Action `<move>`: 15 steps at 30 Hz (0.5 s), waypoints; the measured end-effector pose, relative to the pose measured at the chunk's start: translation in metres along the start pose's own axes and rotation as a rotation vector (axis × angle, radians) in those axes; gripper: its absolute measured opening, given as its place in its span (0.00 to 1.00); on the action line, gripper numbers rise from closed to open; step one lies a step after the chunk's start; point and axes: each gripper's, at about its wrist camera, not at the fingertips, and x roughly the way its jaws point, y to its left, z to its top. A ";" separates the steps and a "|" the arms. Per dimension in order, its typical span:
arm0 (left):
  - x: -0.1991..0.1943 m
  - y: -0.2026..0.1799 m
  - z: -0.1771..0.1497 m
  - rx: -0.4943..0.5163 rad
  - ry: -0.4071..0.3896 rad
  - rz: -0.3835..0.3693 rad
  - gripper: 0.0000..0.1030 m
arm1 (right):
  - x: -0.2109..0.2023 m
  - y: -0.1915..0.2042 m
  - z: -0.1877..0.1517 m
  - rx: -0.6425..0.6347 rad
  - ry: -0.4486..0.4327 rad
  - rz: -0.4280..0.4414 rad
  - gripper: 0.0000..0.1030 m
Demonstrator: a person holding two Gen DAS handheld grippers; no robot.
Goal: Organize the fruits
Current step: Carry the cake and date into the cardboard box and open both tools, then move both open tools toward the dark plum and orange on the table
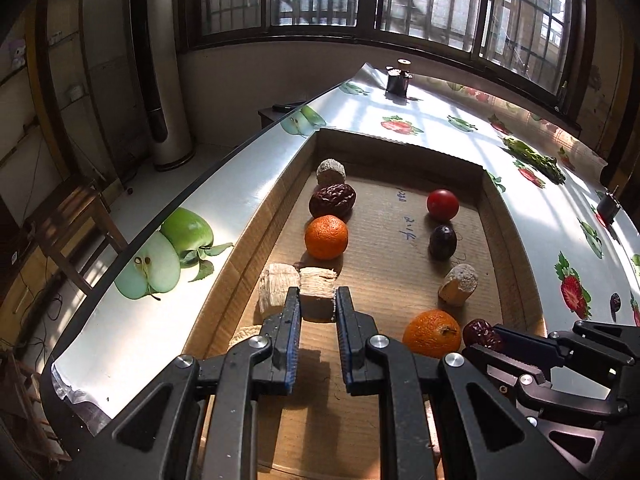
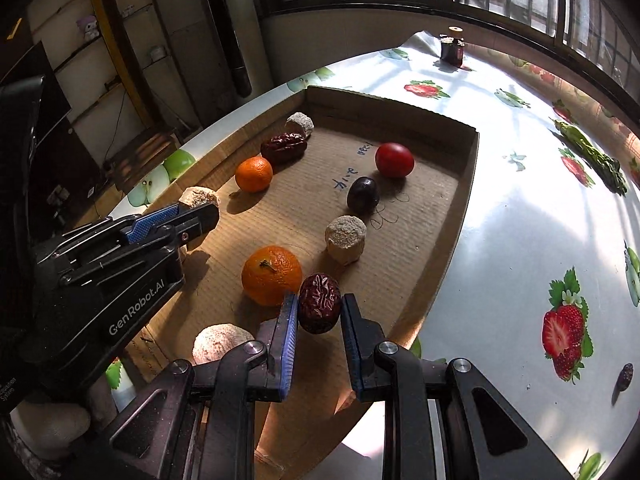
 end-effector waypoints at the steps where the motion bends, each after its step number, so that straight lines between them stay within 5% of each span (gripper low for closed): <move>1: -0.001 0.000 0.000 -0.003 -0.002 0.003 0.18 | 0.000 0.002 -0.001 -0.002 -0.003 -0.002 0.23; 5: -0.008 -0.002 0.001 -0.002 -0.024 0.021 0.37 | 0.001 0.005 -0.002 -0.013 -0.007 -0.006 0.23; 9: -0.019 -0.004 0.001 0.004 -0.054 0.037 0.44 | -0.002 0.008 -0.004 -0.022 -0.013 -0.012 0.24; 15: -0.039 -0.004 0.002 0.002 -0.101 0.064 0.57 | -0.018 0.006 -0.007 -0.005 -0.056 -0.007 0.45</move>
